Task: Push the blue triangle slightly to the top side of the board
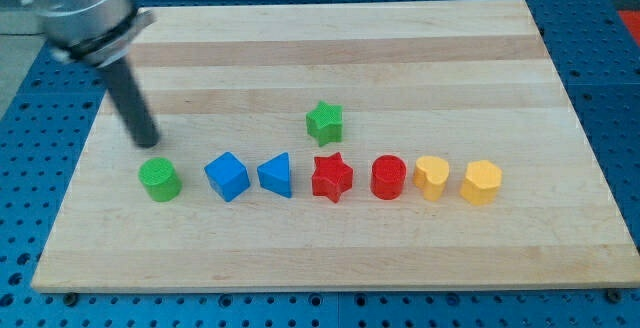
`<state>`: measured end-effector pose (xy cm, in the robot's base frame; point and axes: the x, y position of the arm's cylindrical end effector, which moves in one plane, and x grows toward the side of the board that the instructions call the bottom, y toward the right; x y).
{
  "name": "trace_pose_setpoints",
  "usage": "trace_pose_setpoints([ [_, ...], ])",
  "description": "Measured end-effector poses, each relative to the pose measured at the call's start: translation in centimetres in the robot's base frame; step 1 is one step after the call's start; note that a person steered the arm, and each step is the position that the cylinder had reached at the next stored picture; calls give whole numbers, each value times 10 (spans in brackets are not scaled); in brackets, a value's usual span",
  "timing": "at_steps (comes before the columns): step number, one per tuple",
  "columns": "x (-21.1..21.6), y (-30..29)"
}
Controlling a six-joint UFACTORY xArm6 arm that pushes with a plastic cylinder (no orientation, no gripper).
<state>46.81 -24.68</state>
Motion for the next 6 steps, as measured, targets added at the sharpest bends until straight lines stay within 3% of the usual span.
trace_pose_setpoints([
  [1, 65, -25],
  [2, 103, 31],
  [4, 96, 165],
  [6, 69, 199],
])
